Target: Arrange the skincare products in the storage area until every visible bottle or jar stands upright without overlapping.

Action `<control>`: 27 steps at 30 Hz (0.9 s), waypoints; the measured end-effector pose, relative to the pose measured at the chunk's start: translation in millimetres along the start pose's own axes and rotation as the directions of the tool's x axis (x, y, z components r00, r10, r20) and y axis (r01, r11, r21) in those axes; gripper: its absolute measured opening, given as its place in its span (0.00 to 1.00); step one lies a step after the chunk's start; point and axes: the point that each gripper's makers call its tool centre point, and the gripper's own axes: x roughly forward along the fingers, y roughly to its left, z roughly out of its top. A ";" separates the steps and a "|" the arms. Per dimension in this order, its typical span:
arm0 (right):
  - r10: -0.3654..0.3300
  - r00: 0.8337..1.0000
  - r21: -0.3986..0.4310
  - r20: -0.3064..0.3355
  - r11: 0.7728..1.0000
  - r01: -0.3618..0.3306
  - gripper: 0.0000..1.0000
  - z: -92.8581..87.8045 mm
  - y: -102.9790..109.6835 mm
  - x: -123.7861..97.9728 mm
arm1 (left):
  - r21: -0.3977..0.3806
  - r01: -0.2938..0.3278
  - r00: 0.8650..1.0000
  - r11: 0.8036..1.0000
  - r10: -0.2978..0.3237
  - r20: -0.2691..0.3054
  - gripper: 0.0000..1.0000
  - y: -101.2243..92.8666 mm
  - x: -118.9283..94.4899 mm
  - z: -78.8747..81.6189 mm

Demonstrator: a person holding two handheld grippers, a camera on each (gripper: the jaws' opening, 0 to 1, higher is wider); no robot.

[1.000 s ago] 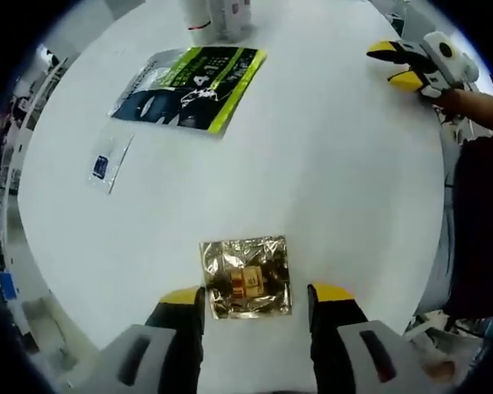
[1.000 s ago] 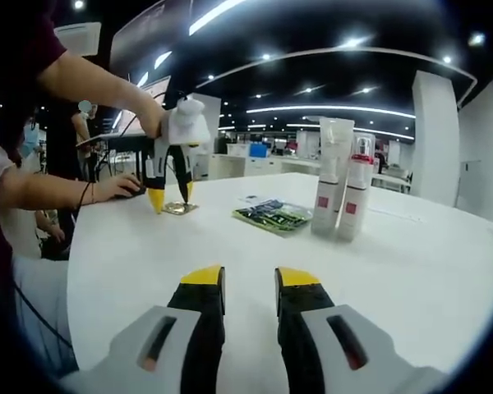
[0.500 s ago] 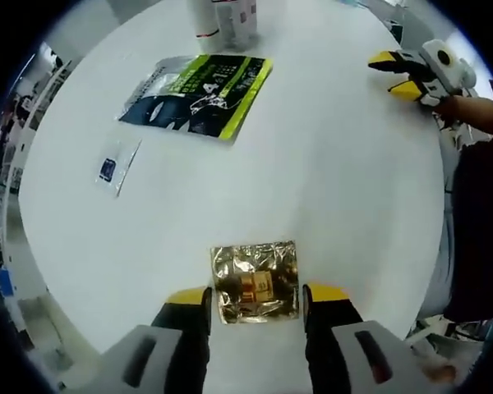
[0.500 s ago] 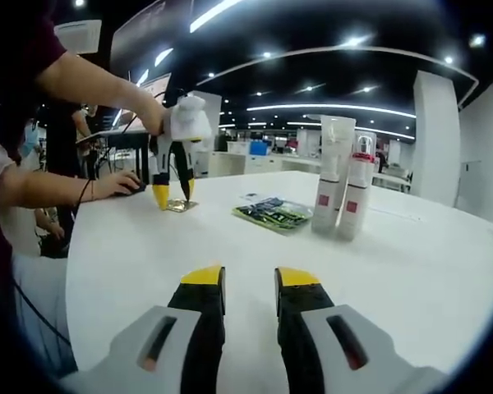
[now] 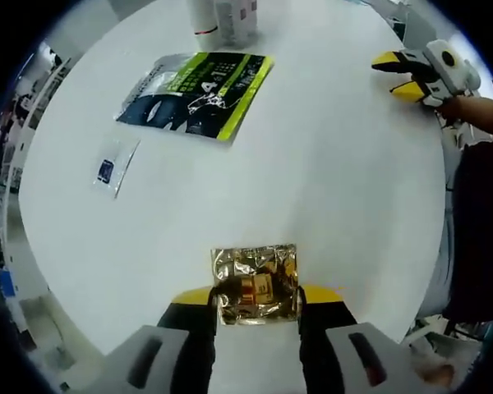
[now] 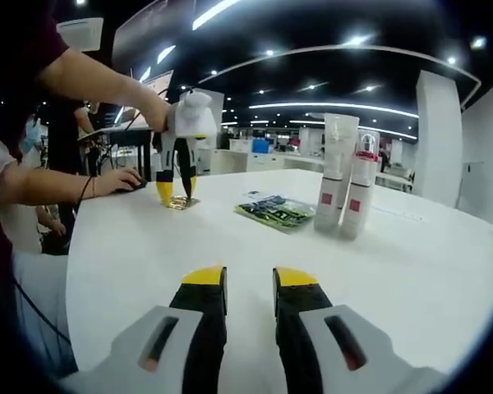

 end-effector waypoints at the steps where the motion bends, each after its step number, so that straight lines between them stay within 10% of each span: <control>1: 0.000 1.000 0.003 0.000 1.000 0.000 0.21 0.1 0.0 0.1 | 0.000 0.000 1.000 1.000 0.000 0.002 0.39 0.1 0.2 0.0; 12: 0.001 1.000 0.006 0.004 1.000 -0.002 0.21 0.9 0.4 -0.5 | 0.002 0.008 0.999 1.000 -0.008 0.041 0.39 7.8 -13.5 5.6; 27: 0.000 1.000 0.017 0.009 1.000 0.000 0.21 1.3 -0.6 -0.7 | 0.223 -0.101 0.995 0.970 0.099 0.022 0.39 38.3 -45.1 34.9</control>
